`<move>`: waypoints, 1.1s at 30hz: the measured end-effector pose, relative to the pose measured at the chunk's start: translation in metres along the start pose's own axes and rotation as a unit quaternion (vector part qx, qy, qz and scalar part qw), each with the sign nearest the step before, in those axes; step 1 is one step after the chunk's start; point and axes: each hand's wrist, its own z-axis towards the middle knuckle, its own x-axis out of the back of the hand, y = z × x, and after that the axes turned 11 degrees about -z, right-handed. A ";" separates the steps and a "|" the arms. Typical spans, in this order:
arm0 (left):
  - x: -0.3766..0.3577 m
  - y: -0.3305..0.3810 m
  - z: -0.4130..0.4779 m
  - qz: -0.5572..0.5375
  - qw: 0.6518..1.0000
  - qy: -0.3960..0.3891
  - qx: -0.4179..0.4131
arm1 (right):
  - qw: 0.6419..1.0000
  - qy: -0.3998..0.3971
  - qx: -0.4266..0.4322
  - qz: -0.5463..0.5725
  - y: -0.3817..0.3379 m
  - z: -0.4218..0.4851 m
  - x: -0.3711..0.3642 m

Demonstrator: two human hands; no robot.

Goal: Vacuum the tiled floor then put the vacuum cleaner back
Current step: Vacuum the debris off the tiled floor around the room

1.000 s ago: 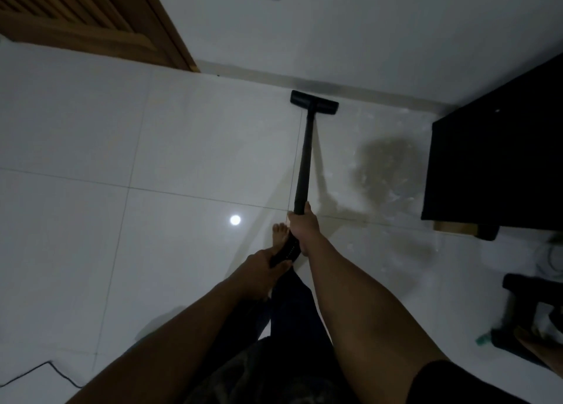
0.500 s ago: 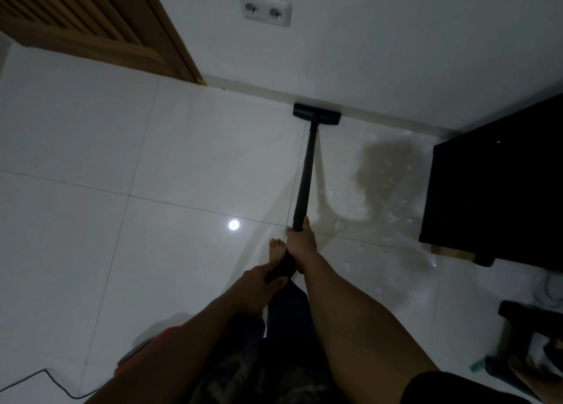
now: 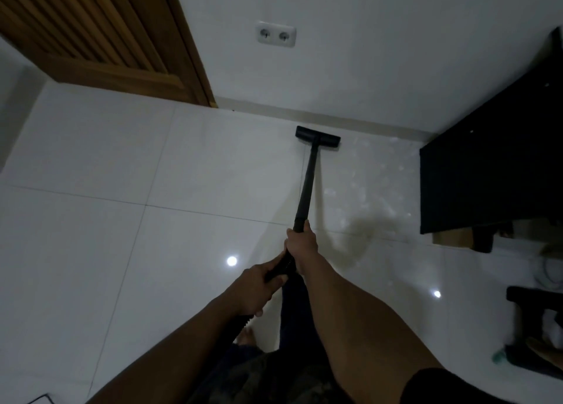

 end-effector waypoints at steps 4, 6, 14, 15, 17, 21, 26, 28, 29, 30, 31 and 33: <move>-0.019 -0.049 -0.060 0.020 1.000 -0.003 -0.024 | 0.999 0.030 0.020 -0.037 0.061 -0.052 -0.020; -0.031 -0.071 -0.092 0.031 0.999 0.004 -0.025 | 0.999 0.022 0.013 -0.024 0.093 -0.077 -0.031; -0.094 -0.140 -0.192 0.027 0.999 -0.013 -0.033 | 0.999 0.015 0.028 0.008 0.207 -0.150 -0.042; -0.103 -0.147 -0.201 0.041 0.998 -0.009 -0.039 | 0.999 0.013 0.028 0.008 0.219 -0.157 -0.042; -0.127 -0.163 -0.225 0.056 0.997 0.000 -0.052 | 0.999 0.005 0.033 0.005 0.250 -0.175 -0.039; -0.183 -0.198 -0.269 0.042 0.997 0.009 -0.060 | 0.999 -0.001 0.051 -0.017 0.320 -0.209 -0.025; -0.266 -0.242 -0.336 0.036 0.998 -0.005 -0.044 | 0.998 -0.010 0.057 -0.024 0.422 -0.255 -0.002; -0.296 -0.256 -0.364 0.038 0.998 -0.009 -0.048 | 0.999 -0.010 0.047 -0.026 0.466 -0.272 0.002; -0.309 -0.264 -0.377 0.043 0.998 -0.005 -0.040 | 0.999 -0.007 0.043 -0.028 0.486 -0.280 0.002; -0.319 -0.271 -0.388 0.037 0.999 -0.002 -0.031 | 0.999 -0.005 0.038 -0.030 0.503 -0.287 0.001; -0.329 -0.279 -0.399 0.021 0.999 -0.002 -0.025 | 0.999 -0.004 0.035 -0.031 0.520 -0.293 -0.001; -0.345 -0.297 -0.424 -0.017 1.000 -0.006 -0.009 | 0.999 -0.005 0.032 -0.029 0.550 -0.306 -0.006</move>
